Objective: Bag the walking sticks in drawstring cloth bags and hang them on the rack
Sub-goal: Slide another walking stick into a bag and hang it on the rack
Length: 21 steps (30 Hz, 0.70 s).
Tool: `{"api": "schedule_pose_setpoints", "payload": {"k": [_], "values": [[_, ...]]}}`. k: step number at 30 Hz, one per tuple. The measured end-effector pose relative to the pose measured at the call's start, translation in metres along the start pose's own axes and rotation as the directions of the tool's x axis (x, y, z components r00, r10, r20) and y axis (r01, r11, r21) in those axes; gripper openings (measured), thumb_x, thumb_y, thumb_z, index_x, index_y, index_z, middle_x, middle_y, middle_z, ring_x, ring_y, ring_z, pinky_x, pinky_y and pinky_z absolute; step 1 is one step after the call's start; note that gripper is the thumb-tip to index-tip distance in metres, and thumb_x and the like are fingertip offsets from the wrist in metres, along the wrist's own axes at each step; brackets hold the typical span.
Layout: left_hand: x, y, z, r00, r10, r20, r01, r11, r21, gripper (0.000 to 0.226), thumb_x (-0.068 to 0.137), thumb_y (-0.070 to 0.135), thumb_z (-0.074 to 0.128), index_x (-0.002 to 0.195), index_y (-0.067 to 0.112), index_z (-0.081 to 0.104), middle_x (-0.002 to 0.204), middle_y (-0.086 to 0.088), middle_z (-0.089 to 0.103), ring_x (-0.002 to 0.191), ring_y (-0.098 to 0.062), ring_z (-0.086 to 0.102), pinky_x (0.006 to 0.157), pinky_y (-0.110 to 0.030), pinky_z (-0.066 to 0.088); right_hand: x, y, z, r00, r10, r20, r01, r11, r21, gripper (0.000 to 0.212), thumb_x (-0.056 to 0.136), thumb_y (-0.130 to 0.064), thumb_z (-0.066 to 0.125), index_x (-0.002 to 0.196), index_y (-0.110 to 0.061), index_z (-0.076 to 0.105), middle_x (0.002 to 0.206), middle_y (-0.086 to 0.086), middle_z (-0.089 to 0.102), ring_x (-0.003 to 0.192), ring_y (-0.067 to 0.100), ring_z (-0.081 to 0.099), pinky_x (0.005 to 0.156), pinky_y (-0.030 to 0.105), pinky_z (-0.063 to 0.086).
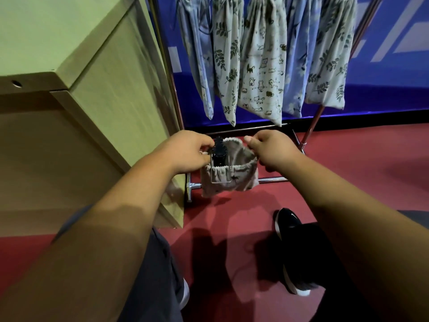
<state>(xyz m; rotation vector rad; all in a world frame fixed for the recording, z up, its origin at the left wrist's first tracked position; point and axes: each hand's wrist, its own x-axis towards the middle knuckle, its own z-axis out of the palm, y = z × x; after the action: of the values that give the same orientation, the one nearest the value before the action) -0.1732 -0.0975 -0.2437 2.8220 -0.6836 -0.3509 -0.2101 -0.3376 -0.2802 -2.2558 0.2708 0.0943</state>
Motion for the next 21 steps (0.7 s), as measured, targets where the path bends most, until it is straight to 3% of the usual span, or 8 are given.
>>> {"api": "schedule_pose_setpoints", "payload": {"k": [2,5,8,11,14,18,20,21], "values": [[-0.001,-0.002,-0.003,0.999,-0.031,-0.021,0.031,0.999,-0.026,0.035,0.098,0.025,0.066,0.133,0.031,0.071,0.109,0.006,0.069,0.106,-0.018,0.065,0.088,-0.025,0.047,0.0,0.0,-0.003,1.0,0.028,0.005,-0.028,1.0,0.004,0.042,0.103,-0.046,0.067,0.088,-0.007,0.068,0.062,0.008,0.058,0.05,0.028,0.054,0.05,0.031,0.046],[0.001,-0.007,-0.002,0.991,-0.124,-0.056,0.124,0.992,0.002,0.039,0.093,0.022,0.065,0.13,0.035,0.072,0.1,0.006,0.067,0.103,-0.02,0.066,0.087,-0.029,0.051,0.0,0.002,-0.006,0.999,0.023,0.037,-0.02,0.998,-0.064,0.045,0.098,-0.047,0.076,0.091,-0.003,0.067,0.057,0.006,0.054,0.044,0.023,0.047,0.05,0.028,0.043],[0.004,-0.015,0.0,0.968,-0.244,-0.055,0.248,0.964,0.094,0.031,0.085,0.028,0.067,0.115,0.037,0.075,0.106,0.004,0.073,0.1,-0.024,0.068,0.086,-0.033,0.057,-0.004,0.0,-0.009,0.986,0.032,0.161,-0.006,0.986,-0.164,0.051,0.09,-0.051,0.082,0.091,-0.002,0.071,0.056,0.003,0.053,0.046,0.019,0.046,0.051,0.026,0.038],[0.002,-0.017,0.001,0.957,-0.289,-0.016,0.286,0.937,0.199,0.009,0.087,0.023,0.063,0.086,0.023,0.072,0.09,-0.001,0.07,0.087,-0.028,0.067,0.076,-0.035,0.057,-0.009,-0.003,-0.011,0.942,0.083,0.325,0.005,0.966,-0.259,0.059,0.083,-0.058,0.084,0.09,-0.001,0.074,0.051,0.006,0.049,0.038,0.019,0.04,0.043,0.02,0.037],[0.002,-0.017,0.005,0.958,-0.288,0.01,0.28,0.939,0.202,0.016,0.095,0.025,0.065,0.082,0.015,0.065,0.088,-0.006,0.068,0.089,-0.032,0.066,0.076,-0.037,0.055,-0.011,-0.001,-0.012,0.911,0.176,0.372,-0.043,0.939,-0.341,0.061,0.082,-0.056,0.087,0.075,0.0,0.065,0.047,0.006,0.047,0.032,0.02,0.037,0.038,0.017,0.034],[0.003,-0.011,0.003,0.954,-0.299,0.012,0.298,0.954,0.041,0.021,0.101,0.028,0.066,0.09,0.011,0.069,0.099,-0.011,0.072,0.1,-0.033,0.066,0.089,-0.037,0.056,-0.012,0.005,-0.013,0.882,0.305,0.36,-0.168,0.916,-0.365,0.055,0.082,-0.048,0.091,0.068,-0.005,0.06,0.047,0.008,0.049,0.035,0.022,0.04,0.05,0.026,0.043],[0.004,-0.012,0.001,0.932,-0.359,0.052,0.363,0.918,-0.161,0.023,0.101,0.03,0.068,0.091,0.01,0.07,0.095,-0.01,0.07,0.091,-0.031,0.064,0.083,-0.034,0.053,-0.012,0.005,-0.012,0.884,0.322,0.34,-0.21,0.921,-0.327,0.053,0.084,-0.041,0.092,0.065,-0.006,0.057,0.043,0.006,0.047,0.034,0.021,0.037,0.049,0.026,0.041],[0.004,-0.014,0.0,0.915,-0.393,0.085,0.401,0.873,-0.277,0.026,0.1,0.032,0.069,0.092,0.008,0.071,0.089,-0.009,0.067,0.08,-0.029,0.06,0.072,-0.031,0.051,-0.012,0.005,-0.011,0.888,0.319,0.332,-0.231,0.932,-0.279,0.052,0.084,-0.038,0.092,0.064,-0.007,0.056,0.044,0.007,0.045,0.034,0.021,0.035,0.048,0.025,0.039]]}}
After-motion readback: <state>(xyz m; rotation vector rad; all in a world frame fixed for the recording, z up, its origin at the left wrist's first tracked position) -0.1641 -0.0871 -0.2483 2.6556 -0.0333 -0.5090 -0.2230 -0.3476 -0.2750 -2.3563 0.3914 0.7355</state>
